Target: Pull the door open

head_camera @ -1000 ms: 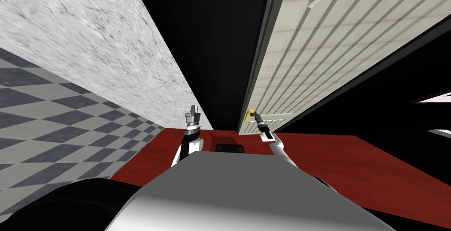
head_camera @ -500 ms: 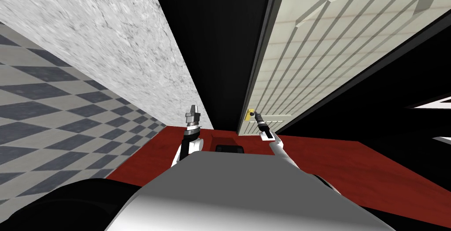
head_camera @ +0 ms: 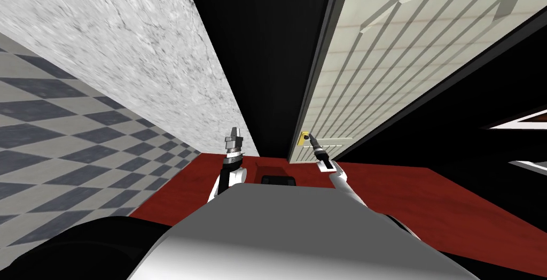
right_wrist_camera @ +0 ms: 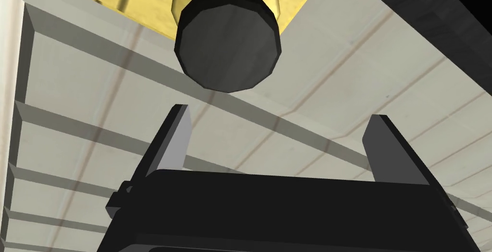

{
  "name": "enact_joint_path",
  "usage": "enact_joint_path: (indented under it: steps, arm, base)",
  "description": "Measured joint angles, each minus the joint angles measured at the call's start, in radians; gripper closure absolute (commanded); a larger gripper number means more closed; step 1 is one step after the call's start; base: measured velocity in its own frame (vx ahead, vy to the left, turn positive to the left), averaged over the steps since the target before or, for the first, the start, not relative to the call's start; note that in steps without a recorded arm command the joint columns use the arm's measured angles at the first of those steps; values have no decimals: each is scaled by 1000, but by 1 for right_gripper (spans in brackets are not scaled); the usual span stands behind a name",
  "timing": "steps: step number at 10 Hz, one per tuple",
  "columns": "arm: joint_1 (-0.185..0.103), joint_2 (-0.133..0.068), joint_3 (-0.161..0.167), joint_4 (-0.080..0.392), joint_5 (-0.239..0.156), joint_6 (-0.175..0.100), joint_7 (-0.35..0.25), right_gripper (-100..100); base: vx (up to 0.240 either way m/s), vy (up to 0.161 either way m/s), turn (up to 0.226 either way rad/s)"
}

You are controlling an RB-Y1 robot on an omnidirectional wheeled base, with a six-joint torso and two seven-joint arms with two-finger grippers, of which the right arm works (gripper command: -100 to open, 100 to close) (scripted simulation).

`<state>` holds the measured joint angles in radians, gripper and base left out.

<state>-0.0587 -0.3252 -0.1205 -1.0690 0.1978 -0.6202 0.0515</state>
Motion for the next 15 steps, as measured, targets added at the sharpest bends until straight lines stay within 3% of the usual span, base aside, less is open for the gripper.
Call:
enact_joint_path:
  steps: [15]
  arm:
    - [43,-55,-48,11,188,-23,371,-100]
  base:
    - [-24,33,-26]
